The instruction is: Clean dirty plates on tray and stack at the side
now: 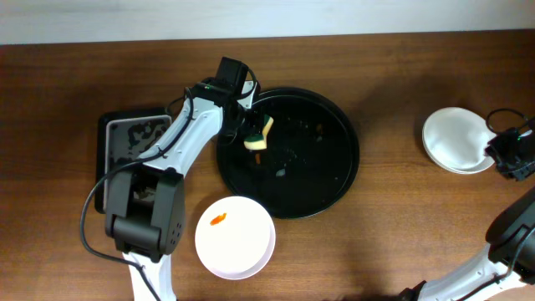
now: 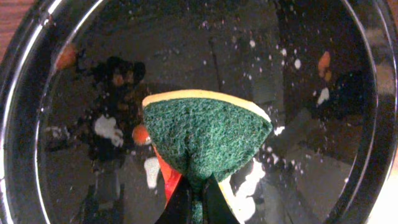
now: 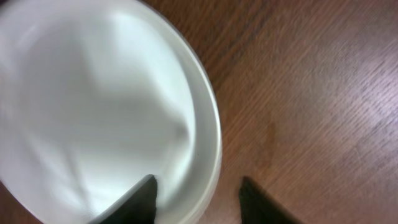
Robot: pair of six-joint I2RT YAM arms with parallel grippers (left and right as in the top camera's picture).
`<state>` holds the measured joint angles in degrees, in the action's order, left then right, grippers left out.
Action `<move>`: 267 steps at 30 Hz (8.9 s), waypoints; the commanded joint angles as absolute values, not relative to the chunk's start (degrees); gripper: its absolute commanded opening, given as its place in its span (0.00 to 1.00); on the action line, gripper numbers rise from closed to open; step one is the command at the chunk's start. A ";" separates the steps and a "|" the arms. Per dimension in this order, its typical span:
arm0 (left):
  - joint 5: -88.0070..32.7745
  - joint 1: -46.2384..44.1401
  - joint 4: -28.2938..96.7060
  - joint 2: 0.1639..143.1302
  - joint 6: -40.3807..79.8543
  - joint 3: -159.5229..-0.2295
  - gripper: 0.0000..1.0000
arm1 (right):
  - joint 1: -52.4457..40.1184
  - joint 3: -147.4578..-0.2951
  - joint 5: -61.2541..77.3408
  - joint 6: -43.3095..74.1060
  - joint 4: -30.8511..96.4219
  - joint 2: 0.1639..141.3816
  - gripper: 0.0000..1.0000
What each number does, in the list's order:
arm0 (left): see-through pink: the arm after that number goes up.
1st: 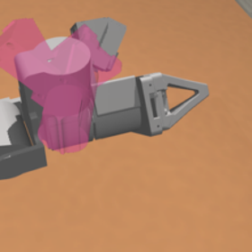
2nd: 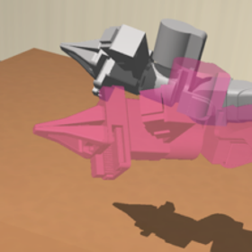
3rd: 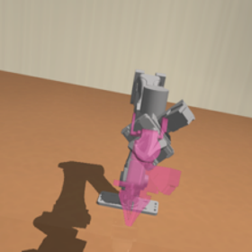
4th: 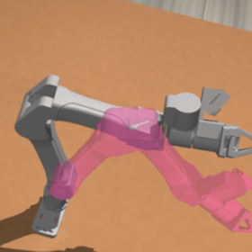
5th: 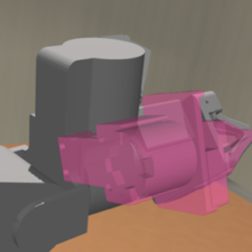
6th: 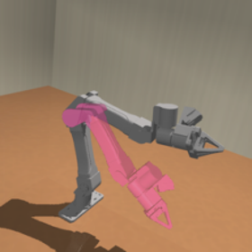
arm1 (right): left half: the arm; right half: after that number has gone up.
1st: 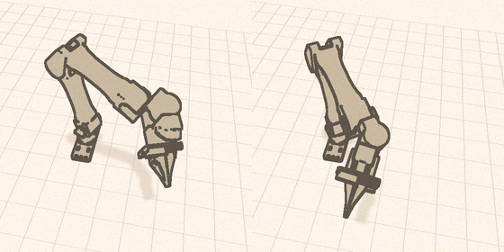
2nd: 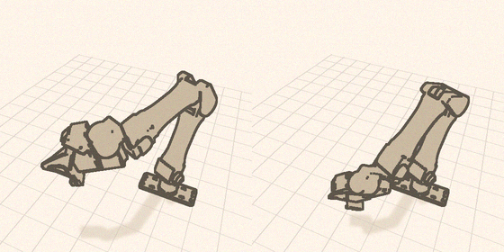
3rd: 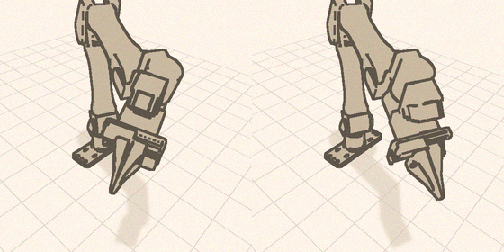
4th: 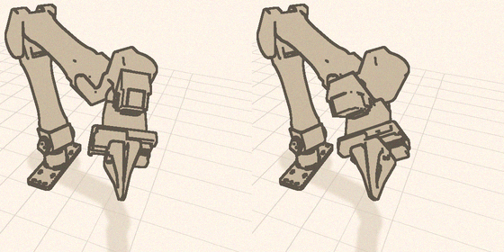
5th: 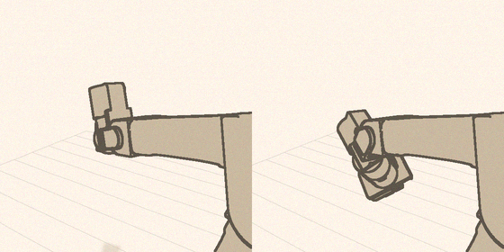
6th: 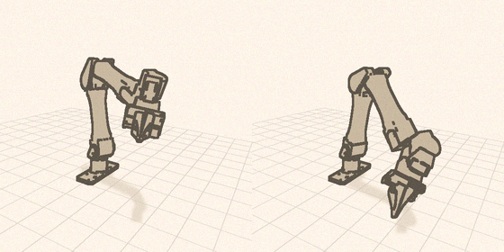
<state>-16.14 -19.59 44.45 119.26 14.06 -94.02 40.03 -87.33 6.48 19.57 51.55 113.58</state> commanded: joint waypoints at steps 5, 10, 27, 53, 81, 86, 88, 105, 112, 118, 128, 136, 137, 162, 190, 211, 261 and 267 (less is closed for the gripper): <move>-4.58 -16.91 51.81 100.49 11.88 -95.42 0.00 | 35.86 -88.09 19.44 14.37 55.22 91.00 0.64; 2.83 4.71 61.84 95.29 9.72 -92.95 0.00 | 11.27 -88.05 20.99 9.10 68.90 79.90 0.63; 7.97 17.69 28.16 96.16 8.23 -60.93 0.00 | -48.99 -66.63 7.25 51.77 53.04 98.87 0.43; 7.73 17.69 28.29 96.16 8.25 -60.93 0.00 | -21.30 -76.58 0.62 -10.94 38.02 102.52 0.61; -5.63 17.26 29.56 96.16 4.89 -60.93 0.00 | -18.72 -70.28 5.58 30.57 44.99 108.55 0.29; -10.57 16.91 30.72 96.16 1.13 -60.93 0.01 | -18.72 -70.26 2.31 30.50 44.45 109.12 0.16; -10.52 15.79 30.70 96.16 0.36 -60.95 0.01 | -18.68 -70.30 0.38 25.41 41.52 109.12 0.08; -3.20 14.39 25.10 110.59 0.67 -62.08 0.00 | -18.68 -78.46 0.80 12.25 49.41 108.25 0.08; -0.23 14.35 28.27 105.69 0.64 -65.82 0.19 | -18.68 -78.46 0.80 12.25 50.19 108.25 0.08; -3.33 12.62 23.86 111.77 0.32 -65.67 0.22 | -18.68 -78.46 0.80 12.27 50.17 108.25 0.08; -4.34 11.92 37.87 102.56 1.63 -71.33 0.31 | -18.68 -78.46 0.82 12.45 50.24 108.25 0.08; 0.93 6.96 38.63 111.07 -1.13 -71.29 0.31 | -18.68 -78.46 0.86 12.47 50.22 108.25 0.08; 1.15 6.96 38.68 113.67 -1.10 -71.29 0.31 | -18.68 -78.46 0.86 12.47 50.22 108.25 0.08; 6.68 7.38 37.21 113.30 -0.71 -72.64 0.00 | -18.68 -78.46 1.48 12.45 51.72 107.59 0.08; -18.83 -28.12 31.94 110.89 23.59 -77.78 0.00 | -18.35 -74.28 -1.61 22.74 49.06 107.18 0.04; 7.68 -28.14 33.28 121.08 18.06 -78.37 0.00 | -18.35 -74.28 -2.07 22.74 49.12 107.18 0.04; 1.19 -25.06 44.53 121.05 17.91 -92.23 0.04 | -22.22 -92.49 -31.99 9.85 64.75 99.98 0.04; 0.95 -25.06 44.42 117.56 17.91 -92.23 0.04 | -30.74 -92.95 -50.61 8.45 67.51 100.57 0.04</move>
